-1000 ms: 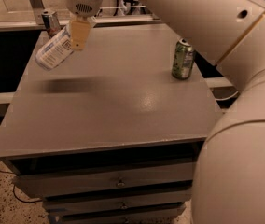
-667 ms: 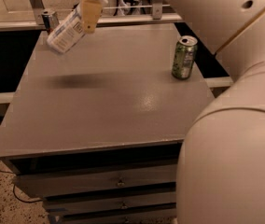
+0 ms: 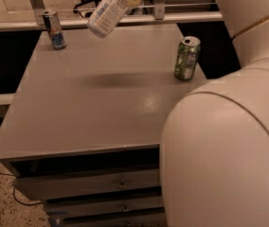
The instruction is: Place blue plastic bottle upright
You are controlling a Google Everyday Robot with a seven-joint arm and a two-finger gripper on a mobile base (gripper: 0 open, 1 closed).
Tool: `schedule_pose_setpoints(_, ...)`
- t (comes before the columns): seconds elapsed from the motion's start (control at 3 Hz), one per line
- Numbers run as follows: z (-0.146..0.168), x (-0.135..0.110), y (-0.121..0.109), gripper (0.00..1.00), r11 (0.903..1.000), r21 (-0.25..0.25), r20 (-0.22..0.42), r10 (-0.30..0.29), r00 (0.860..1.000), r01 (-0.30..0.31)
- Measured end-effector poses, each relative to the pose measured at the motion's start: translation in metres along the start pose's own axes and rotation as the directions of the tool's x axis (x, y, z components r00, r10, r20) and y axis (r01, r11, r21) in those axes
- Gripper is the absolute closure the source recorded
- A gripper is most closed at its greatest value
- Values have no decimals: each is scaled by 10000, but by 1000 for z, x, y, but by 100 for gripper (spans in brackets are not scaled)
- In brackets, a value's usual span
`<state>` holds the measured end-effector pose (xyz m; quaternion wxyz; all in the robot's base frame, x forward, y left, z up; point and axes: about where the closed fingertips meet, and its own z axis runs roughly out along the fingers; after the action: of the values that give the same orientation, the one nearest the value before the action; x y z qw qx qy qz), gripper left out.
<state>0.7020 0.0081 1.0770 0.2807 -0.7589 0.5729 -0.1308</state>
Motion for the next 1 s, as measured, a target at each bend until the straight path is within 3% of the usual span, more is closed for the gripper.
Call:
schedule_pose_setpoints(0.33, -13, 3, -7, 100, 9984, 206, 22, -530, 9986, 530)
schedule_pose_setpoints(1.0, 2, -8, -11, 100, 9958, 201, 319, -901, 9954, 895)
